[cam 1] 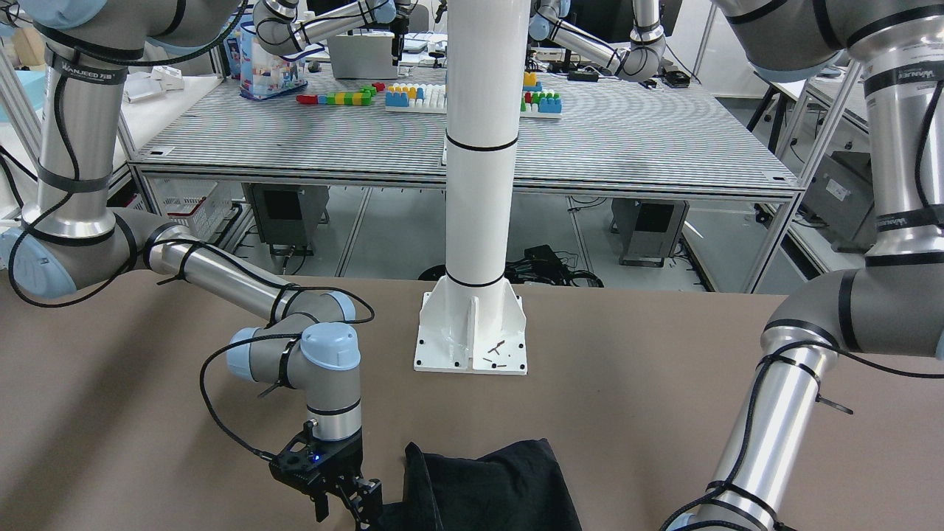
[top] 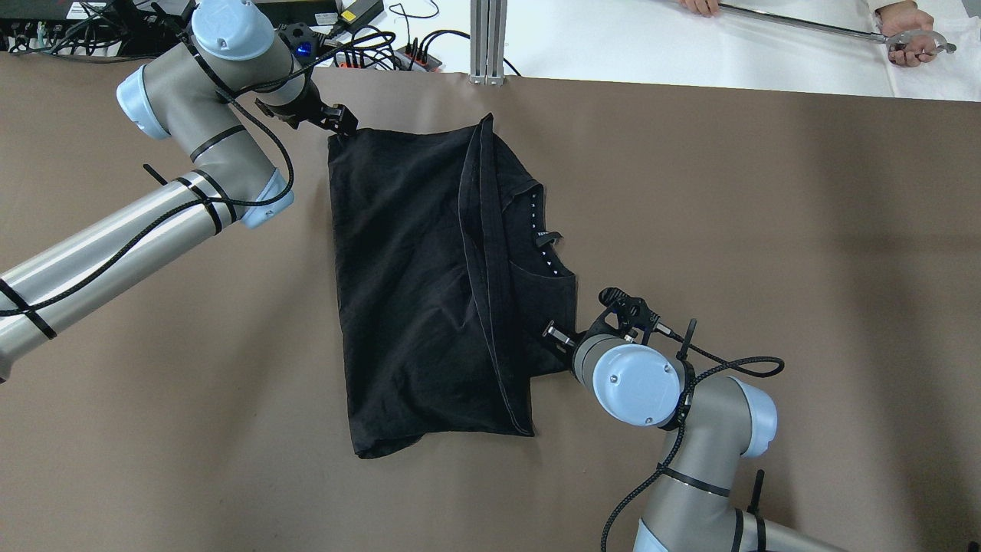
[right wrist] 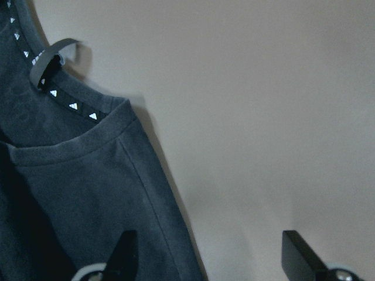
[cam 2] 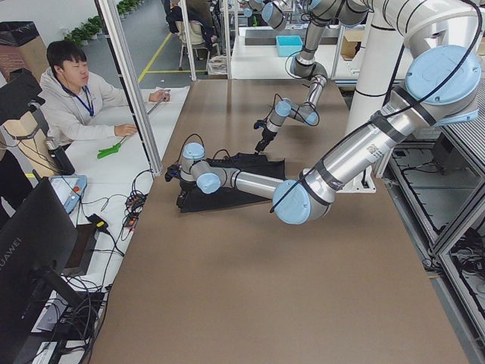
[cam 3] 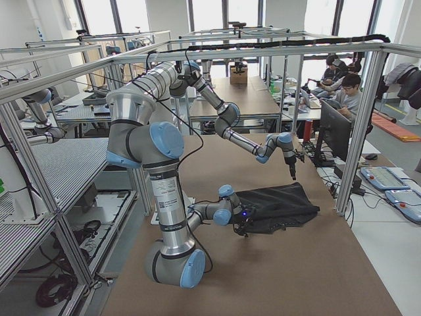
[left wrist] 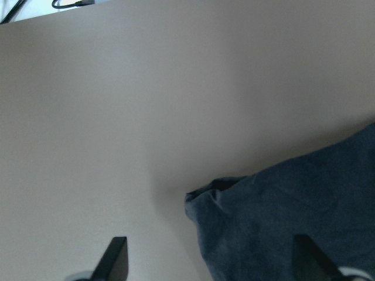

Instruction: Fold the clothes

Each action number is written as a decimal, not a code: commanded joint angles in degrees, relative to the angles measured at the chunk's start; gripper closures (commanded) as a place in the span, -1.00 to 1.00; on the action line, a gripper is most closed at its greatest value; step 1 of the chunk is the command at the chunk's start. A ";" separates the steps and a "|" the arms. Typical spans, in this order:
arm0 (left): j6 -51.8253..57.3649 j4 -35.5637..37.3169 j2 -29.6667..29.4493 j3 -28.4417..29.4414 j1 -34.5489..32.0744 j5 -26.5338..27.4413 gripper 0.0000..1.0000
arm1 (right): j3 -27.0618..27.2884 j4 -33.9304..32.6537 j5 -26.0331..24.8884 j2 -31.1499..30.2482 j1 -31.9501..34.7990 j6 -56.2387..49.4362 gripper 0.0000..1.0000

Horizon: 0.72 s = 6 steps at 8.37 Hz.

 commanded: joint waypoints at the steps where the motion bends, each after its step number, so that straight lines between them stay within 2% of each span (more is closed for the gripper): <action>1: 0.00 -0.04 0.12 -0.04 0.09 0.01 -1.00 | -0.82 0.82 -0.90 0.61 -2.79 3.57 -0.27; 3: -0.09 -0.04 0.21 -0.04 0.26 0.01 -1.00 | -0.29 0.82 -1.08 1.49 -2.88 5.78 0.77; 4: -0.35 -0.04 0.21 -0.04 0.27 0.01 -1.00 | 0.06 0.82 -1.08 1.40 -2.88 5.70 0.99; 6: -0.53 -0.13 0.30 -0.13 0.62 0.01 -1.00 | 1.81 0.91 -1.08 0.45 -2.80 4.91 1.00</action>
